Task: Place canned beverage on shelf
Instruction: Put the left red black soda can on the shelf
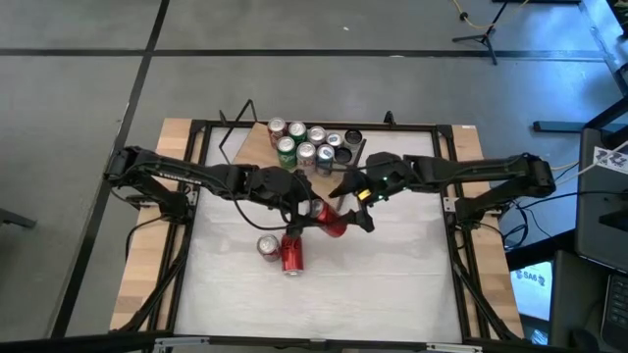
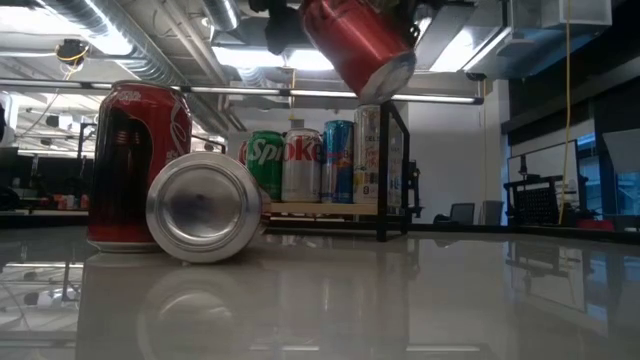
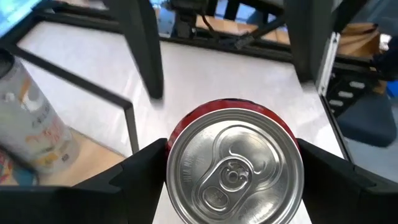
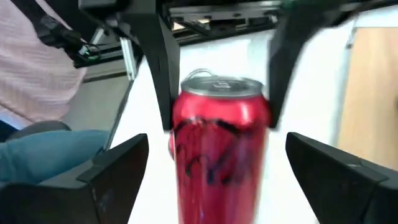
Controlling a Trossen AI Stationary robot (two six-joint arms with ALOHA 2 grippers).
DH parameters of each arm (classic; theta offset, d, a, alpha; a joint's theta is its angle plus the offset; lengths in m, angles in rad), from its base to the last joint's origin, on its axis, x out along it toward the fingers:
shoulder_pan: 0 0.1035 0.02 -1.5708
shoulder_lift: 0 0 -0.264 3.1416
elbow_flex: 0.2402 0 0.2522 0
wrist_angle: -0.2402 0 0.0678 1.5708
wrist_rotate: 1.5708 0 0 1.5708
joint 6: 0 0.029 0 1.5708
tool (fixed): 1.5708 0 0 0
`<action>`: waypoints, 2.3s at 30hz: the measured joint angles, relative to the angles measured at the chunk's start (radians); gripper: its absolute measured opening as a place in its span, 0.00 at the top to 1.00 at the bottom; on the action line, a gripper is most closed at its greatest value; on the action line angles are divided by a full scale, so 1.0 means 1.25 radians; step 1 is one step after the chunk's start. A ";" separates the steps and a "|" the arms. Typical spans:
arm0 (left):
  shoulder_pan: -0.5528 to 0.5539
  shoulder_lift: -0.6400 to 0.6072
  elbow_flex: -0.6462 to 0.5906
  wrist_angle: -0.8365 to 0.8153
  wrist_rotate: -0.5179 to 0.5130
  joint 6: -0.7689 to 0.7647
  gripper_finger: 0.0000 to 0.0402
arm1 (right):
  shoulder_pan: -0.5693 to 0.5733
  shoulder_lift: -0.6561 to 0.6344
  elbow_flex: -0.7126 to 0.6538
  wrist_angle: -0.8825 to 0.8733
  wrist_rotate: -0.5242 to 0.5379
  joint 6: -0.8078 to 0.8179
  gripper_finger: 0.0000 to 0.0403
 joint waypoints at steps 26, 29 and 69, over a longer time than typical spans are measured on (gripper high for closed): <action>0.332 -0.191 0.002 -0.610 0.015 0.263 0.28 | 0.000 -0.039 0.029 -0.048 0.086 -0.026 0.08; 0.386 -0.186 0.002 -0.622 0.017 0.314 0.28 | 0.000 -0.039 0.029 -0.048 0.086 -0.026 0.08; 0.703 -0.018 0.003 -0.523 0.013 0.549 0.26 | 0.000 -0.039 0.028 -0.048 0.113 -0.026 0.08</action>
